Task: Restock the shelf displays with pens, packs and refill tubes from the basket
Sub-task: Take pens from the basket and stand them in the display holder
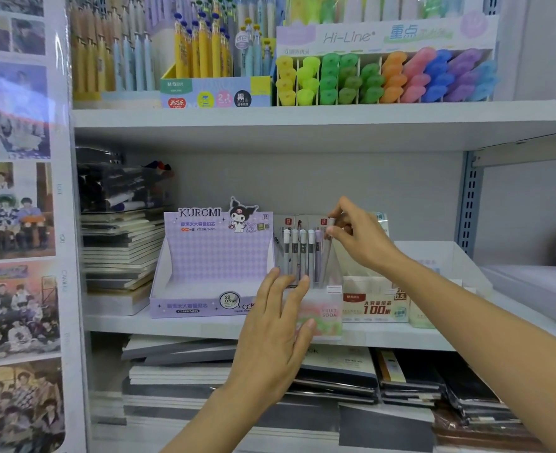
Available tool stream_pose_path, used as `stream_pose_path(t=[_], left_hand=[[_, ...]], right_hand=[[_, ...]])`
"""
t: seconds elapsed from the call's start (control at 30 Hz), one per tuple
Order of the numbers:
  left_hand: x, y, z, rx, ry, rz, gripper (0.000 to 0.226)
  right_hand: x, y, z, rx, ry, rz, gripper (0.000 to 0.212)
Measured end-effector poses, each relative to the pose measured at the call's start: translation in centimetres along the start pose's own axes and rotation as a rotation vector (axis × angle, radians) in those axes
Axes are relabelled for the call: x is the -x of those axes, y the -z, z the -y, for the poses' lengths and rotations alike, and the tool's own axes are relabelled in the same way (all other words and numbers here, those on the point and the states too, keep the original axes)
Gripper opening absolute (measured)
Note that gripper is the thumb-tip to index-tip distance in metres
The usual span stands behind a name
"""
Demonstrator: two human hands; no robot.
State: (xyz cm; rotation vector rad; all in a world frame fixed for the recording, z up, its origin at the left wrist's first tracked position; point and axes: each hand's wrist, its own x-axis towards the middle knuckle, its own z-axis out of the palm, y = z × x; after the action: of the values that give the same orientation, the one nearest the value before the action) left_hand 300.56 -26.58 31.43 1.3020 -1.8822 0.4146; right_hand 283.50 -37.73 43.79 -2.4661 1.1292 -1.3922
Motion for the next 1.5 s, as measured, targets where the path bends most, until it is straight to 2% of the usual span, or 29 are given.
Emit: stream_pose_path(t=[0.13,0.3,0.43,0.53,0.6,0.7,0.8,0.87,0.93,1.07,1.13,1.2,1.27,1.37,1.43,1.5], left_hand=[[0.0,0.0,-0.1,-0.013,0.013,0.017,0.060],[-0.1,0.0,-0.2,-0.023,0.013,0.013,0.060],[-0.2,0.1,-0.1,-0.051,0.000,0.030,0.059],[-0.4,0.6,-0.3,-0.016,0.007,0.075,0.056],[-0.2,1.1,-0.9,0.031,-0.004,0.083,0.057],[1.5,1.4,-1.9,0.044,-0.029,-0.032,0.054],[5.5,-0.4,-2.7,0.131,0.041,-0.188,0.030],[9.4,-2.6,-3.0,0.240,0.173,-0.102,0.014],[13.8,-5.5,-3.0,0.276,0.318,0.087,0.007],[22.9,-11.6,-2.2,0.267,0.525,0.549,0.006],[27.3,-14.3,-1.5,0.242,0.599,0.721,0.009],[31.3,-16.6,-1.1,0.217,0.671,0.852,0.011],[34.5,-18.3,-0.9,0.174,0.744,0.930,0.014],[37.9,-20.1,-0.7,0.092,0.801,0.959,0.027],[39.1,-20.8,-0.7,0.026,0.799,0.983,0.036],[39.8,-21.4,-0.7,0.026,0.840,0.965,0.036]], right_hand=[[0.2,-0.2,-0.3,-0.024,-0.024,0.042,0.012],[0.3,-1.1,-0.4,0.035,0.030,-0.140,0.011],[-0.1,-1.7,-0.7,0.101,-0.050,-0.054,0.015],[0.2,-1.4,-0.1,0.132,-0.053,-0.010,0.027],[1.8,-1.0,0.9,0.066,-0.028,-0.077,0.033],[6.3,-0.7,2.8,-0.142,0.072,-0.208,0.020],[13.1,-2.0,3.4,-0.328,0.069,-0.120,0.017],[18.4,-4.0,2.4,-0.388,-0.014,0.013,0.022],[24.0,-6.8,0.5,-0.385,-0.117,0.170,0.026],[34.4,-12.5,-4.9,-0.289,-0.406,0.493,0.028],[38.7,-14.7,-8.1,-0.230,-0.512,0.626,0.027],[42.9,-16.6,-11.2,-0.104,-0.597,0.749,0.015],[46.6,-18.1,-13.4,-0.004,-0.713,0.831,0.009],[50.3,-19.9,-14.9,0.005,-0.901,0.952,0.017],[51.8,-20.9,-15.2,0.064,-0.932,1.018,0.025],[52.4,-21.8,-15.2,0.116,-0.918,1.022,0.032]])
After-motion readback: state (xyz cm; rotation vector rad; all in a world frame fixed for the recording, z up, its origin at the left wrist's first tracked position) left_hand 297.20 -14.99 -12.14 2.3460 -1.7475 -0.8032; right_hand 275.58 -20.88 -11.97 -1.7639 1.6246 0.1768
